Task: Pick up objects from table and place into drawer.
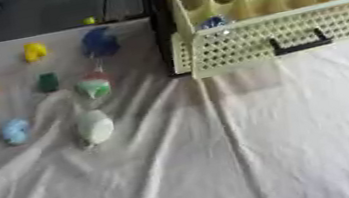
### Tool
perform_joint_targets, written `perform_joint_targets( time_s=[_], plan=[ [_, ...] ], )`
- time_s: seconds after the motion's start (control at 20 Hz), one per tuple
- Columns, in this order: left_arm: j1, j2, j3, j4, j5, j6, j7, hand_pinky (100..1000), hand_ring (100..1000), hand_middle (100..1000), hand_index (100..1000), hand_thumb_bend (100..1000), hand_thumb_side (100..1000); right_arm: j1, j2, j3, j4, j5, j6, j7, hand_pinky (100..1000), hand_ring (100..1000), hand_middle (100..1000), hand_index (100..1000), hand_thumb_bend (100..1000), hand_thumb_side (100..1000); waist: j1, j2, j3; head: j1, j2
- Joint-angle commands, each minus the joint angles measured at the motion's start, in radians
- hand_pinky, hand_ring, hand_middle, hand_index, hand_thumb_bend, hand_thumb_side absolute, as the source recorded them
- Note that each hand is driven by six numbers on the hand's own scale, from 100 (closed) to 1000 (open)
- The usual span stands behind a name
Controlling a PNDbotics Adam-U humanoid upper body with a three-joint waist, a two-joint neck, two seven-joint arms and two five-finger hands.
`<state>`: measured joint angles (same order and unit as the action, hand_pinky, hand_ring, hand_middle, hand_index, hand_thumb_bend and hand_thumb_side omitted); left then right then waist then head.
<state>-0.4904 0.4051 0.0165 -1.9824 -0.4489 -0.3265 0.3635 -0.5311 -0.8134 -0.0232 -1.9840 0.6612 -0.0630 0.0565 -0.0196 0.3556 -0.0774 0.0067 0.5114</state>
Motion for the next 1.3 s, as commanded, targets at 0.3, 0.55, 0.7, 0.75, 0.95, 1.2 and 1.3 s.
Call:
perform_joint_targets(
  time_s=[0.3,0.55,0.7,0.75,0.95,1.2,1.3],
  plan=[
    [0.0,0.019,0.006,-0.018,0.008,0.011,-0.02,746,877,833,925,184,1000,-0.094,-0.232,0.129,-0.016,-0.302,-0.056,0.451,209,444,580,731,100,1000,-0.001,-0.062,0.001,-0.009,0.018],
    [0.004,0.012,0.002,-0.018,0.014,0.013,-0.029,741,875,832,922,173,1000,-0.179,-0.21,0.213,-0.016,-0.384,0.002,0.606,219,448,599,748,100,1000,0.002,-0.078,0.004,-0.021,0.02],
    [0.006,0.008,0.002,-0.018,0.016,0.016,-0.029,736,873,832,920,171,1000,-0.21,-0.185,0.245,-0.016,-0.387,0.044,0.657,218,445,604,749,100,1000,0.003,-0.081,0.004,-0.025,0.019],
    [0.007,0.006,0.001,-0.018,0.018,0.017,-0.03,733,871,831,919,170,1000,-0.217,-0.176,0.255,-0.016,-0.387,0.057,0.671,214,442,605,748,100,1000,0.003,-0.081,0.004,-0.026,0.018],
    [0.009,0.0,-0.001,-0.018,0.022,0.02,-0.034,722,865,829,917,168,1000,-0.24,-0.135,0.293,-0.016,-0.383,0.107,0.725,227,456,622,751,100,1000,0.004,-0.08,0.007,-0.029,0.014],
    [0.012,-0.009,-0.003,-0.018,0.027,0.024,-0.036,713,861,827,915,164,1000,-0.243,-0.101,0.328,-0.016,-0.363,0.161,0.775,266,484,664,761,100,1000,0.005,-0.075,0.016,-0.031,0.004],
    [0.012,-0.012,-0.003,-0.018,0.028,0.024,-0.035,711,859,827,915,163,1000,-0.235,-0.093,0.34,-0.016,-0.359,0.182,0.794,267,484,687,768,100,1000,0.006,-0.072,0.02,-0.032,0.001]
  ],
)
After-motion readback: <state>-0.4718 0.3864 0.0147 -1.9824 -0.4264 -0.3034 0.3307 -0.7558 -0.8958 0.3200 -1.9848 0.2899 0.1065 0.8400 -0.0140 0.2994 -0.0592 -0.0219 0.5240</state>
